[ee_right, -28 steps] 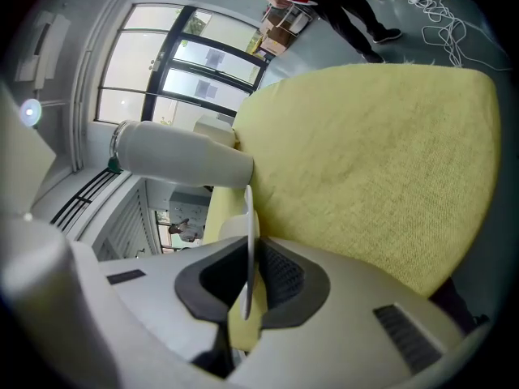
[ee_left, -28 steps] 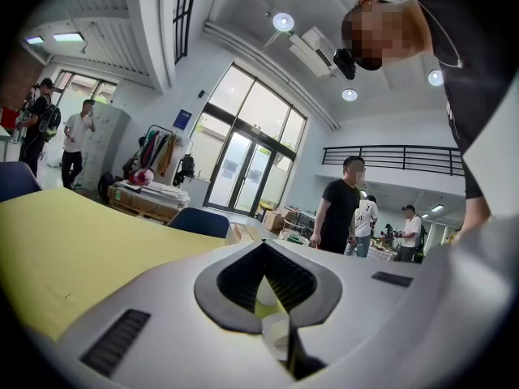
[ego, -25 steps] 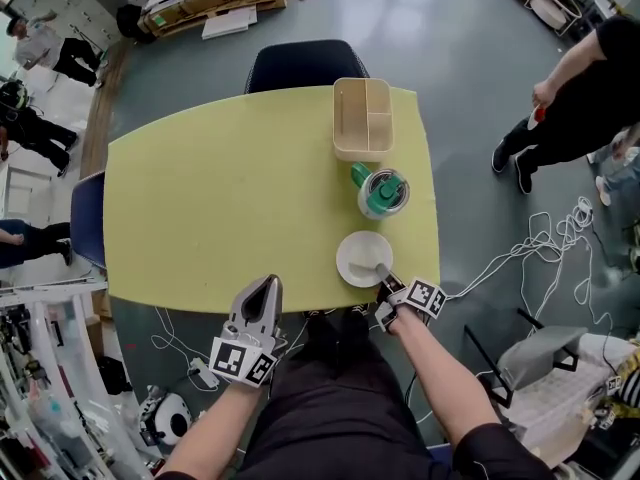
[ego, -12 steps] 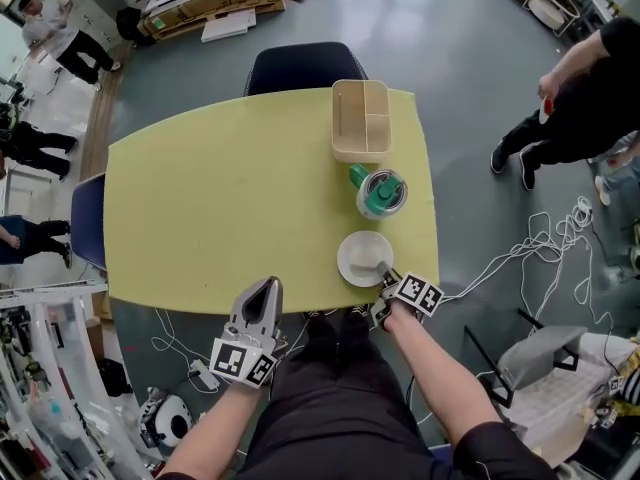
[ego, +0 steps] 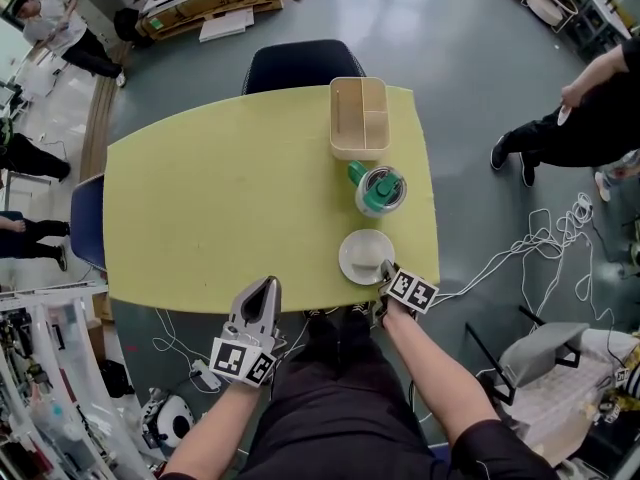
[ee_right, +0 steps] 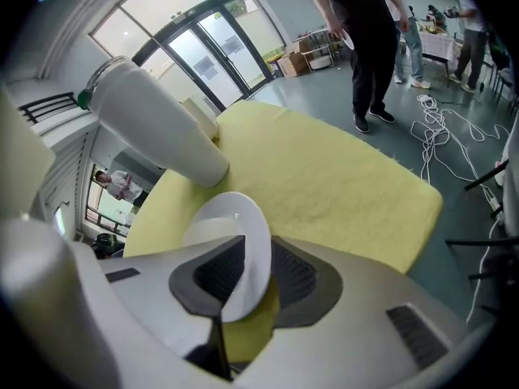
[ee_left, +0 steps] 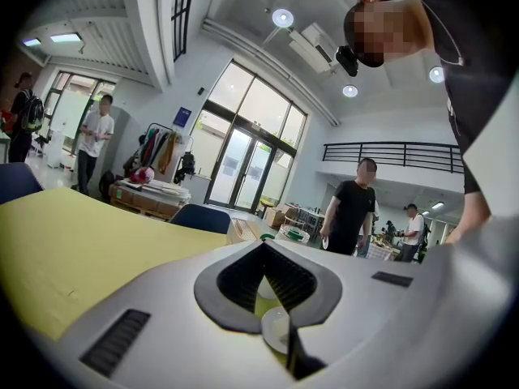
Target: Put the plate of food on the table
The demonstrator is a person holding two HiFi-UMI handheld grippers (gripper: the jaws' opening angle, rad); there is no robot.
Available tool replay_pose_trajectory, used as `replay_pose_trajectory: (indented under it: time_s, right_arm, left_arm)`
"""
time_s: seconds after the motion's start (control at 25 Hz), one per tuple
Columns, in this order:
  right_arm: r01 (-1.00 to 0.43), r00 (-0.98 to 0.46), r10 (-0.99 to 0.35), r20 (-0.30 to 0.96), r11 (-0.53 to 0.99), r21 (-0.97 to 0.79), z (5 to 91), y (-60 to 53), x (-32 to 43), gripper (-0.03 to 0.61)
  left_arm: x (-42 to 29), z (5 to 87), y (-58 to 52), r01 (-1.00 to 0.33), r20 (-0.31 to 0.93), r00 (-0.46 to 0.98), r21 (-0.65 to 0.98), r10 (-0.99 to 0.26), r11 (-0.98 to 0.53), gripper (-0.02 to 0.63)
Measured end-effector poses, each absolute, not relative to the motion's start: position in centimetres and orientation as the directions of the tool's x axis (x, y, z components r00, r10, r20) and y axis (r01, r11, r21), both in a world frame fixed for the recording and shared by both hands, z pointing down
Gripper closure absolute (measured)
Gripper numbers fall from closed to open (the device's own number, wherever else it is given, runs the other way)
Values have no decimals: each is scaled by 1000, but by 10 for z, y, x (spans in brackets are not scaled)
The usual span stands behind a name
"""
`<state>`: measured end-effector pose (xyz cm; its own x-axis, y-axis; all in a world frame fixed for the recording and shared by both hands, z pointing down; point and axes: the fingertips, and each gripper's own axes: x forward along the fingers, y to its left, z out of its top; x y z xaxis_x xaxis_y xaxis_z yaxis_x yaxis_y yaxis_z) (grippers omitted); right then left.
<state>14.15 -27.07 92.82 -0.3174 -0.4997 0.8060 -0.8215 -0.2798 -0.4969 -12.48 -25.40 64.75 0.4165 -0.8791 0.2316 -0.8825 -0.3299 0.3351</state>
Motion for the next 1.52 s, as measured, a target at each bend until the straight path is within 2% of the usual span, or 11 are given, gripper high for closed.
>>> replay_pose_trajectory:
  time_s: [0.28,0.44,0.56,0.84,1.2,1.4,1.52]
  right_arm:
    - [-877,-288,-521,804,-194,-440,921,-267,160,488]
    - [-909,-332,-560,759,-26,-417,887,-275,154,545]
    - [-902,-402,-589,701,126,-412,848,-282,138,563]
    - [-838,-546,-661,515,435,-330,719,-294,93,563]
    - [-645,-755,-632,171,672,-364,566,-268,57,566]
    - [-647,-762,-620,185,730,-219,540,-262,50,566]
    - [-645,-764,-616,190,736,-206,535,-259,51,565]
  left_arm:
    - [-128,649,-254,-884,229,413,333,-881,-328,606]
    - [-126,646,-256,-881,222,419,335,-880,-335,606]
    - [-123,641,-258,-876,212,427,339,-879,-344,606]
    - [-111,611,-258,-857,163,461,336,-872,-391,606]
    - [-95,574,-246,-834,110,494,340,-863,-434,606]
    - [-83,556,-247,-821,64,513,325,-856,-469,606]
    - [-77,548,-248,-816,53,525,315,-850,-485,606]
